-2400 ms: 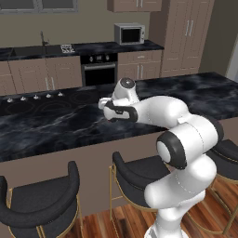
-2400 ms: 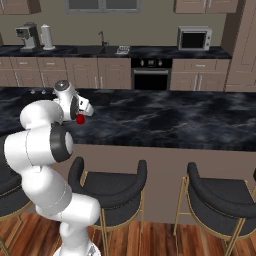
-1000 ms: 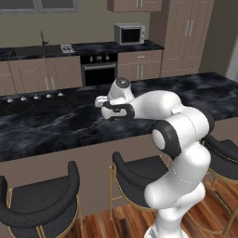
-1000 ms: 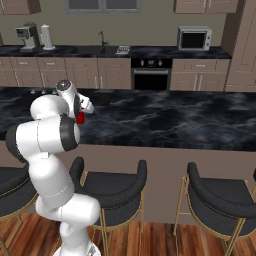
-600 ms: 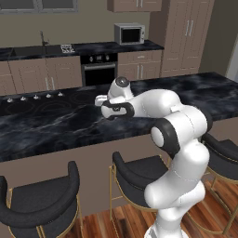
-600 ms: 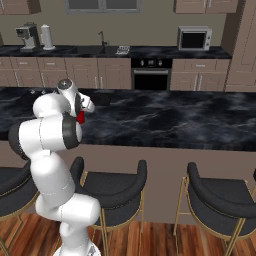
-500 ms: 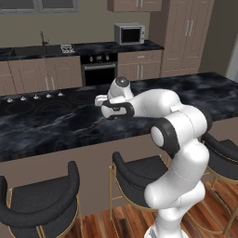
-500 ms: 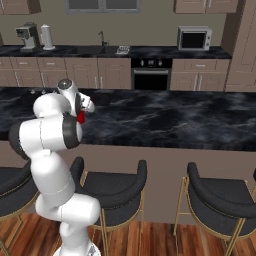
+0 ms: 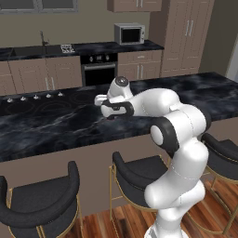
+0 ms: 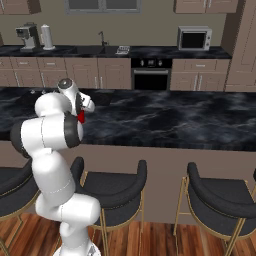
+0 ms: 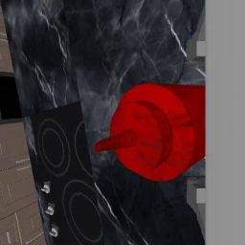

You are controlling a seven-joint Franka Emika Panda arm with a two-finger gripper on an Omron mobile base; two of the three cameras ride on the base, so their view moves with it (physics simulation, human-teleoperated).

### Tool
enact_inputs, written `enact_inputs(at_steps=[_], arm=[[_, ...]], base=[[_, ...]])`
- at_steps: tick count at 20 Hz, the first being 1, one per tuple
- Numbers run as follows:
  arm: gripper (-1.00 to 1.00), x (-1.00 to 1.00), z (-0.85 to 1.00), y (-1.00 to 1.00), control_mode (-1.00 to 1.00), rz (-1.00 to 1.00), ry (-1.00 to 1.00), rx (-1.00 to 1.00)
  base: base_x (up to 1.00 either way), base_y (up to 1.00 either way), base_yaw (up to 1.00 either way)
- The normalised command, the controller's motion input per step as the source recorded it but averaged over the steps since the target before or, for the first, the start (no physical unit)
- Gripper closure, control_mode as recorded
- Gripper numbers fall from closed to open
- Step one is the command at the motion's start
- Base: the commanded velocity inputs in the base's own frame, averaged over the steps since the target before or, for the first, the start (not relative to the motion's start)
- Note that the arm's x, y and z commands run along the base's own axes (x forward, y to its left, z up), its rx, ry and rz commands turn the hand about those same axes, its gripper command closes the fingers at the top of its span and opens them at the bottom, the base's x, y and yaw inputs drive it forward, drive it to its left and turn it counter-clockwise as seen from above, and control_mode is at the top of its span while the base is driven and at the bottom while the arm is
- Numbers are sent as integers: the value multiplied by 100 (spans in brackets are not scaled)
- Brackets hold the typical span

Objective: Place the condiment bottle and ketchup from the counter to the top shelf of the fridge. If the existing items in the fridge are on the top shelf, move them to other shelves.

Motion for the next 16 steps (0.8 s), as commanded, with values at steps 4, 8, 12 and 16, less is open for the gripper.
enact_inputs(at_steps=[4,8,12,16], arm=[[100,0,0,0,-100,0,0,0],[100,0,0,0,-100,0,0,0],[100,-7,4,0,-100,0,-5,1],[100,-74,56,-2,-100,0,-30,8]], base=[[0,0,0],[0,0,0],[0,0,0],[0,0,0]])
